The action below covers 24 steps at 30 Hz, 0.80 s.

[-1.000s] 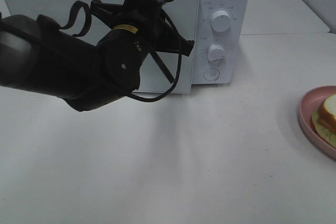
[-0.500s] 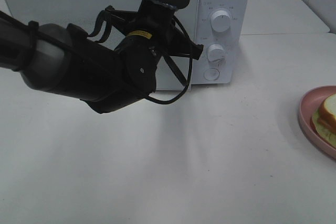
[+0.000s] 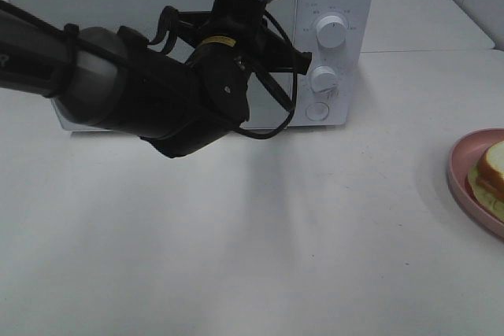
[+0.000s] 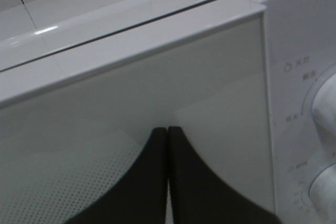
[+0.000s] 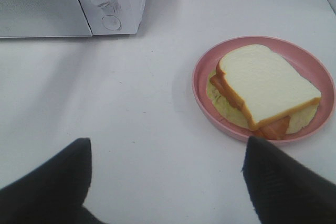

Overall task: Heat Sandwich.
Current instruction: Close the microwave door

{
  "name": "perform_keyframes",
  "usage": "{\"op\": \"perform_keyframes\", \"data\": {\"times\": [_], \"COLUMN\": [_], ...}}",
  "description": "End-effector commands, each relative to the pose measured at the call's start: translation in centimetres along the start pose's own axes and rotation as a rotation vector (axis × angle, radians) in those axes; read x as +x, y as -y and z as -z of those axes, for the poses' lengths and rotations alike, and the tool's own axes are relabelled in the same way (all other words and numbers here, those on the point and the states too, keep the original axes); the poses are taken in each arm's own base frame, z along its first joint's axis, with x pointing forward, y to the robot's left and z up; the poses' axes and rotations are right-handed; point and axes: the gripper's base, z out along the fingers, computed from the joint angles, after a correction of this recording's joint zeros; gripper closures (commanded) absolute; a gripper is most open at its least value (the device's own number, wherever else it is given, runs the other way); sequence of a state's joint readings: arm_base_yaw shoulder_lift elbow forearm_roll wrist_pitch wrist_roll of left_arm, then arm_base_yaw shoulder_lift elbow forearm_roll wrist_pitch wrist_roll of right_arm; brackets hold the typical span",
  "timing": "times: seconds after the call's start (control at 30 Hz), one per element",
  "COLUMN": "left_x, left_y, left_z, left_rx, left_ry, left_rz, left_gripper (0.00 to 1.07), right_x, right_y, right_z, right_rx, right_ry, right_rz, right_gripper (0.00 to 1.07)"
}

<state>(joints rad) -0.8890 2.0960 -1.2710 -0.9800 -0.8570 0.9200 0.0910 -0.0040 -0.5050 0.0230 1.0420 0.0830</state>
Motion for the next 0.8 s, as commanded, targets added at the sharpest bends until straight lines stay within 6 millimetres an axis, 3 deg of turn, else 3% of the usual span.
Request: {"op": "perform_keyframes", "data": {"times": [0.03, 0.8], "left_x": [-0.96, -0.82], "left_y": [-1.21, -1.01], "left_z": [-1.69, -2.1], "left_rx": [-0.085, -0.096], "left_ry": [0.049, 0.028], "left_rz": [0.046, 0.069], "left_gripper": [1.07, 1.07], "right_x": [0.2, 0.2], "right_y": [0.07, 0.07], "right_z": [0.28, 0.28], "right_rx": [0.012, 0.012], "right_ry": [0.033, 0.033], "right_rz": [-0.005, -0.005], "right_gripper": [0.31, 0.31]}}
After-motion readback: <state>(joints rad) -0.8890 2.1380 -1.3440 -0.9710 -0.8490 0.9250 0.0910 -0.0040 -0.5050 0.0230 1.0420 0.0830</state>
